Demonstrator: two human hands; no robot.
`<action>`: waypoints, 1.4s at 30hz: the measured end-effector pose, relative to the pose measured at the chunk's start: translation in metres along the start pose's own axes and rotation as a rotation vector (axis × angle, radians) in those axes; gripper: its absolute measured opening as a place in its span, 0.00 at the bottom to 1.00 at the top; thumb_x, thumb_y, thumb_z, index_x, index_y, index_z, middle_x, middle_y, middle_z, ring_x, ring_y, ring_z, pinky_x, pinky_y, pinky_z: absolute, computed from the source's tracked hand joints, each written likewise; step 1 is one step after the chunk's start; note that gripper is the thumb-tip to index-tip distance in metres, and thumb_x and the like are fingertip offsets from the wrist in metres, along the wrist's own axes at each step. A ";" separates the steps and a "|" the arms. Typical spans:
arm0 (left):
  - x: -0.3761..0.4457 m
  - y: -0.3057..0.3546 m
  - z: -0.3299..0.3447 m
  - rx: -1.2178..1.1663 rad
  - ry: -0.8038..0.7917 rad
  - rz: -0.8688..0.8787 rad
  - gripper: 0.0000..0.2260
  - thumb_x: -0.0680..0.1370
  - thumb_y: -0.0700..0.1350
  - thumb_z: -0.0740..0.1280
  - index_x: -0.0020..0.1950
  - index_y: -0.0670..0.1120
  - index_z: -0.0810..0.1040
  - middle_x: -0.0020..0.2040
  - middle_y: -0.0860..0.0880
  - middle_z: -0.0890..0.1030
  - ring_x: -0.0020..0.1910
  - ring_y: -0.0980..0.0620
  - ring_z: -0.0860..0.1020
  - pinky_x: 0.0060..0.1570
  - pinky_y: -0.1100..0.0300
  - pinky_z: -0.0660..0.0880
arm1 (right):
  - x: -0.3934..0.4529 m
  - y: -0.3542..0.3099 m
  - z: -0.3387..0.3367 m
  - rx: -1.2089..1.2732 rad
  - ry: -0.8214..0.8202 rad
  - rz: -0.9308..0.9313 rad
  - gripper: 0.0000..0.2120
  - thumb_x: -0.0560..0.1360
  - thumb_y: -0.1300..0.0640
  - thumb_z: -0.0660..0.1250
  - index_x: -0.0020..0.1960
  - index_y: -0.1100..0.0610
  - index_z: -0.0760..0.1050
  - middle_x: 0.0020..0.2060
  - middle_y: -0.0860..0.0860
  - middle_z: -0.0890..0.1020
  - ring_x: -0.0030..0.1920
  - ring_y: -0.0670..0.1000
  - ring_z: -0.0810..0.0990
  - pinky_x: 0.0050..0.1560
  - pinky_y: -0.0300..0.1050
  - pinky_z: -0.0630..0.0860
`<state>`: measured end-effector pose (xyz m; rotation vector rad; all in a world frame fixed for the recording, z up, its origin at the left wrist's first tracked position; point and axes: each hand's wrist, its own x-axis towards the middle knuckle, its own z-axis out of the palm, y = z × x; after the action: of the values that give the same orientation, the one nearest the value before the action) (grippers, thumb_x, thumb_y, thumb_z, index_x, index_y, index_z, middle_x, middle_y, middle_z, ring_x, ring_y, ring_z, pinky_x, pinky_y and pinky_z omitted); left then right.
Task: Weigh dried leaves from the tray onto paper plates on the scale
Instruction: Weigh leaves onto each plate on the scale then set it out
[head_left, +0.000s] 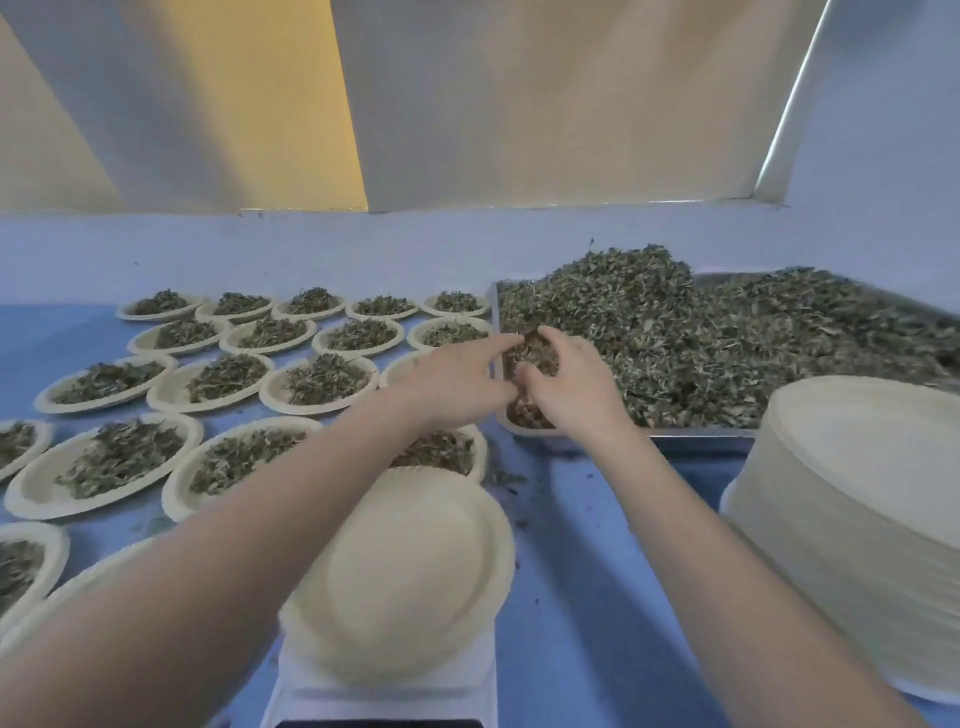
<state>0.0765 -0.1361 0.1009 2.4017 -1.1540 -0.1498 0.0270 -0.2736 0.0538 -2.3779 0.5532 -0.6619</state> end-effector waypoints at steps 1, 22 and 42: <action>0.013 0.000 0.000 0.003 -0.034 0.004 0.27 0.78 0.47 0.61 0.75 0.58 0.59 0.69 0.48 0.72 0.49 0.51 0.78 0.43 0.59 0.71 | 0.018 0.013 -0.003 -0.114 -0.008 0.106 0.27 0.77 0.48 0.61 0.74 0.52 0.61 0.69 0.58 0.67 0.69 0.61 0.65 0.67 0.53 0.65; 0.078 -0.027 0.030 -0.367 -0.050 -0.216 0.22 0.78 0.34 0.57 0.72 0.44 0.64 0.55 0.45 0.76 0.53 0.44 0.78 0.57 0.45 0.75 | 0.072 0.054 0.039 -0.512 -0.397 0.055 0.23 0.76 0.48 0.65 0.69 0.49 0.66 0.63 0.60 0.70 0.57 0.61 0.73 0.54 0.50 0.73; -0.052 -0.028 -0.013 -1.303 0.375 -0.563 0.03 0.78 0.34 0.60 0.49 0.37 0.72 0.47 0.38 0.79 0.40 0.44 0.82 0.35 0.56 0.81 | 0.000 -0.039 -0.011 1.021 0.029 0.458 0.17 0.74 0.67 0.66 0.61 0.59 0.69 0.41 0.52 0.76 0.47 0.53 0.78 0.32 0.25 0.65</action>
<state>0.0667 -0.0771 0.0943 1.3708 -0.0325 -0.4384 0.0295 -0.2504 0.0868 -1.2392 0.5591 -0.5690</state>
